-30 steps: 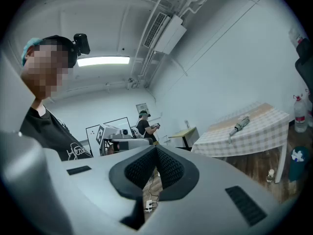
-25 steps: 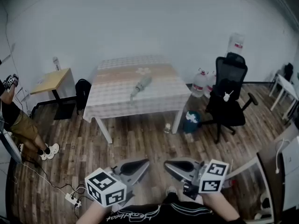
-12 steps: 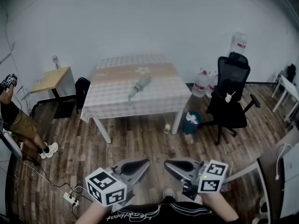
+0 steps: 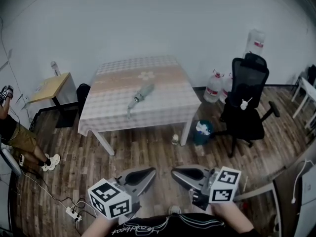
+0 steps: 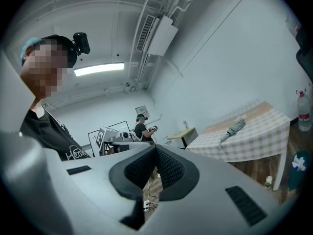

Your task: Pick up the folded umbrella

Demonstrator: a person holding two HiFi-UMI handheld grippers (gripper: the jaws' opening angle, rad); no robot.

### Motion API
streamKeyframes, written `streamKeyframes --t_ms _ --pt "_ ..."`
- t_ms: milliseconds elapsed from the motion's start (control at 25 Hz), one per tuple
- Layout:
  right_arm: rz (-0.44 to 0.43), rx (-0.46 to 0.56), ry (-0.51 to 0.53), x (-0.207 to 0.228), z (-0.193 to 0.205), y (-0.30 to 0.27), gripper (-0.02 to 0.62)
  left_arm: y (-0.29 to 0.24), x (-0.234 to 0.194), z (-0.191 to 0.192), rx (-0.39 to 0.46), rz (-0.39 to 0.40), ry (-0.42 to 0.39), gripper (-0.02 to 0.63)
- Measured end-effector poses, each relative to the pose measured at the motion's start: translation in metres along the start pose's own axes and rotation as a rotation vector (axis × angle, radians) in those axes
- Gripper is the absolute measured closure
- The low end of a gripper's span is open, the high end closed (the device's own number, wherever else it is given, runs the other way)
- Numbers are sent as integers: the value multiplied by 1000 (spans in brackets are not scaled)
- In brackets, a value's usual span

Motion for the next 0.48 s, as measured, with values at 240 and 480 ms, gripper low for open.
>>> streamKeyframes --t_ms 240,480 --pt "-22 -16 -7 51 -21 18 584 -58 -13 -14 1 -21 11 610" --pt "-28 -27 1 90 -37 35 584 -104 -17 -26 3 -30 7 611"
Point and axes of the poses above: the fingertips, and each gripper's own axes: y backward along the fingers, x to its right, z out of its underside, the point moved 1 cm from there along y, backward along the fingers, and after that the axes turned 9 degrees about -z, right-handed, at the moved point
